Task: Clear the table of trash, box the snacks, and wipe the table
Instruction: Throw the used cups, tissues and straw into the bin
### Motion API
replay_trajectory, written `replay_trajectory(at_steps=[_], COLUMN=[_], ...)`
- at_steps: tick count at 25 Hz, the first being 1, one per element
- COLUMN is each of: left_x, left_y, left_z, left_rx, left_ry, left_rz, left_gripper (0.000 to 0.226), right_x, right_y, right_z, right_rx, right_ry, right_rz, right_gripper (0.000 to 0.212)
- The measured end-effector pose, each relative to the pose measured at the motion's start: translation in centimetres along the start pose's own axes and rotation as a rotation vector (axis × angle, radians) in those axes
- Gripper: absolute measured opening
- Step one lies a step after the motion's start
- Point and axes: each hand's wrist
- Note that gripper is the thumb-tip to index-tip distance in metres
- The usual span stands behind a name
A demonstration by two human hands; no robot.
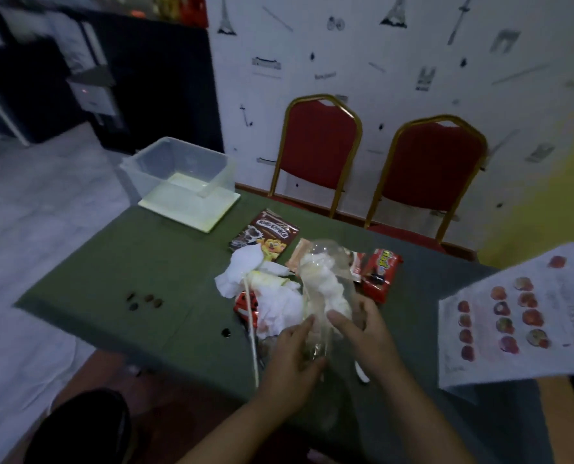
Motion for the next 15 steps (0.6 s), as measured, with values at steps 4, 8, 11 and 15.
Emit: replay_trajectory(at_steps=[4, 8, 11, 15], left_x=[7.8, 17.0, 23.5, 31.2], left_y=[-2.3, -6.1, -10.2, -17.7], left_z=[-1.3, -4.5, -7.9, -12.9], left_rx=[0.007, 0.080, 0.181, 0.317], left_ry=[0.278, 0.480, 0.619, 0.713], left_rz=[-0.094, -0.175, -0.138, -0.188], left_gripper=[0.063, 0.065, 0.069, 0.069], right_x=[-8.6, -19.3, -27.5, -38.6], right_y=[-3.2, -3.8, -2.7, 1.4], right_z=[0.7, -0.1, -1.6, -4.1], right_rx=[0.040, 0.030, -0.022, -0.159], right_ry=[-0.221, -0.385, -0.502, -0.617], right_rz=[0.066, 0.079, 0.024, -0.048], right_gripper=[0.050, 0.036, 0.033, 0.037])
Point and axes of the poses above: each hand's wrist, its own z-axis towards the middle knuckle, its own x-axis out of the back of the hand, y = z × x, and after that the axes turned 4 degrees about z, right-handed
